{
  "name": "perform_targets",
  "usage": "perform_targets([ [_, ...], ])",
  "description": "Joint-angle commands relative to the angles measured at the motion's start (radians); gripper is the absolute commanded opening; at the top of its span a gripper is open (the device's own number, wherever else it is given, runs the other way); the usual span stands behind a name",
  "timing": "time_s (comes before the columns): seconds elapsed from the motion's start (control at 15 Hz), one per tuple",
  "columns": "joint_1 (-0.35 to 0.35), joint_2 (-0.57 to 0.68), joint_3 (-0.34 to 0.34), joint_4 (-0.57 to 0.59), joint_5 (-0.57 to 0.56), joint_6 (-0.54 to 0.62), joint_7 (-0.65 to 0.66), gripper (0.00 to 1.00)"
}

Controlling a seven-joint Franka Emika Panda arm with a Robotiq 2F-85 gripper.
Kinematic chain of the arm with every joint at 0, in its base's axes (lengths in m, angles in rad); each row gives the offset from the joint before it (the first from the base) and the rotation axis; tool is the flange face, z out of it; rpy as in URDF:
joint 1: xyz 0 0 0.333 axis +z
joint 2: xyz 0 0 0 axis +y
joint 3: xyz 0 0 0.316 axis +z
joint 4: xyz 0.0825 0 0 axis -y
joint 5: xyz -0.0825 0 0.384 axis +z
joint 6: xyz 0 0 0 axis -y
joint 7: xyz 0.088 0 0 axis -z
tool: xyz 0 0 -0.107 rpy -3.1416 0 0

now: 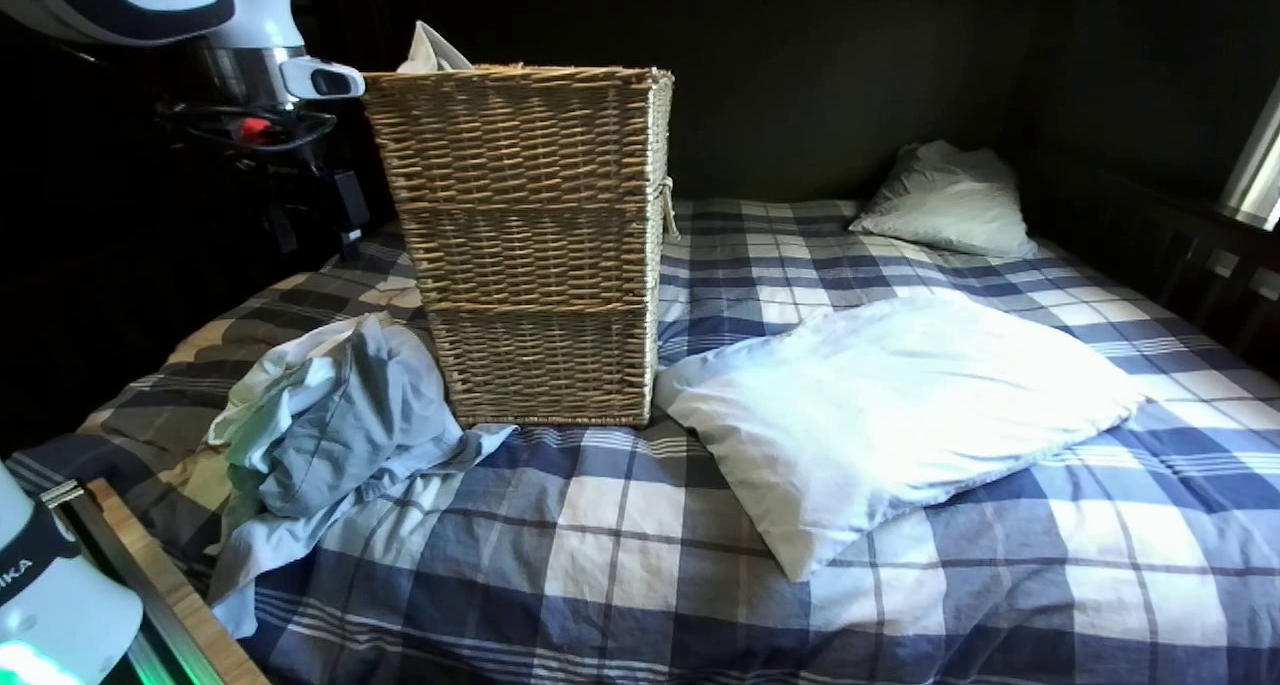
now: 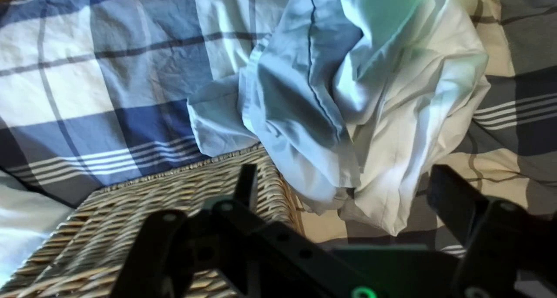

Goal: Move the trousers backwards

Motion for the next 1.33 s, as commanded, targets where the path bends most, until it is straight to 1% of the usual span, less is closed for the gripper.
perform_targets([
  [0.0, 0.041, 0.15, -0.004, 0.001, 0.058, 0.172, -0.033, 1.0],
  [0.27, 0.07, 0.321, -0.017, 0.0, 0.093, 0.315, -0.105, 1.0],
  [0.47, 0.09, 0.417, -0.03, -0.001, 0.151, 0.337, -0.21, 1.0],
  [0.53, 0.091, 0.443, -0.03, 0.001, 0.17, 0.323, -0.245, 0.75],
  [0.6, 0.089, 0.465, -0.026, 0.008, 0.184, 0.308, -0.276, 0.74],
  [0.67, 0.081, 0.486, -0.017, 0.011, 0.184, 0.304, -0.294, 0.68],
  [0.73, 0.071, 0.503, -0.008, 0.013, 0.174, 0.31, -0.301, 0.58],
  [0.87, 0.058, 0.53, 0.007, 0.017, 0.147, 0.325, -0.307, 0.42],
  [1.0, 0.048, 0.535, 0.015, 0.022, 0.133, 0.319, -0.309, 0.28],
  [1.2, 0.031, 0.501, 0.021, 0.017, 0.096, 0.303, -0.295, 0.04],
  [1.27, 0.026, 0.491, 0.02, 0.019, 0.086, 0.293, -0.292, 0.01],
])
